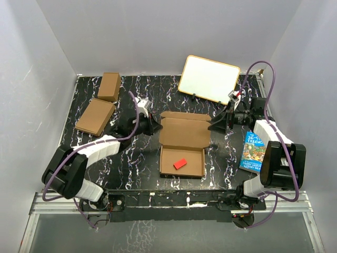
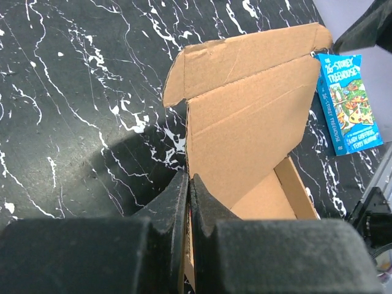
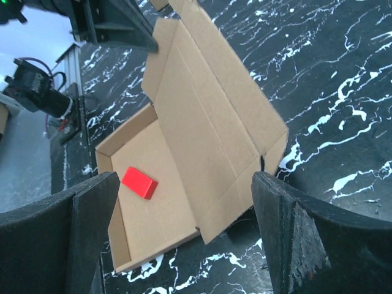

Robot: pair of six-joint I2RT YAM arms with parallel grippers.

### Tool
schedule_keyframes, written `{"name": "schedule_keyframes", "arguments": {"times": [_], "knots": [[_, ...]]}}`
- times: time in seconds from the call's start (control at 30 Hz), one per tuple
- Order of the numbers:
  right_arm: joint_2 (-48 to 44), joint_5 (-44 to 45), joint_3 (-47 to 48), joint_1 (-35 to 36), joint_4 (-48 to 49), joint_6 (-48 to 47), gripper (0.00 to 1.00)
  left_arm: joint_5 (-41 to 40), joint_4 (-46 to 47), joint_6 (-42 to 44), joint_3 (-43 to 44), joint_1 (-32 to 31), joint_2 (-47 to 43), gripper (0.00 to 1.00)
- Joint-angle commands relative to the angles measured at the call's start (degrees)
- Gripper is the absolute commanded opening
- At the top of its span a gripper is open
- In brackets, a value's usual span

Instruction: Fold the paper box

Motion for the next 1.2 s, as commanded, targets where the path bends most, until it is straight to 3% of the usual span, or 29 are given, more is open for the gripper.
{"name": "schedule_keyframes", "arguments": {"times": [0.0,0.23,0.5,0.67,0.87,1.17], "knots": [[0.7,-5.6,0.4,-0.5,7.8,6.2,0.98,-7.1,6.1,2.1,-2.9,-3.5,-3.4,0.0],[1.0,5.9,1.1,-0.5,5.0,4.5,0.99,-13.1,11.5,2.5,-5.9,-6.8,-4.1,0.0],[0.1,11.2,3.4,-0.5,-1.9,-3.4,0.95,-16.4,12.4,1.8,-6.4,-7.9,-4.1,0.0],[1.3,11.2,4.5,-0.5,-5.2,-6.4,0.83,-17.4,12.3,2.1,-6.7,-8.1,-6.0,0.0],[3.8,8.8,5.5,0.3,-7.3,-7.5,0.61,-17.6,12.5,2.3,-6.6,-8.3,-6.0,0.0],[5.8,6.6,5.4,1.1,-5.3,-5.2,0.42,-16.4,13.3,2.3,-6.6,-8.4,-5.6,0.0]]}}
